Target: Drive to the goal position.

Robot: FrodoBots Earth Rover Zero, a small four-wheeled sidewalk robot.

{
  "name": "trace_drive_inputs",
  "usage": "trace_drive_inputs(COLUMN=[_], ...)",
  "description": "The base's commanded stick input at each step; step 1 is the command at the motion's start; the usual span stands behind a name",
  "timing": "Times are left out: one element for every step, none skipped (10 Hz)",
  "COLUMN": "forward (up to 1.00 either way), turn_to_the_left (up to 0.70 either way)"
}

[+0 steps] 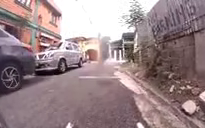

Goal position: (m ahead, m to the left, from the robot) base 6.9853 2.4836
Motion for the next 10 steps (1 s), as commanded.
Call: trace_drive_inputs(forward=[0.21,0.22,0.22,0.22,0.22,0.22,0.22,0.22,0.22,0.22], turn_to_the_left=[0.00,0.00,0.00,0.00,0.00,0.00,0.00,0.00,0.00,0.00])
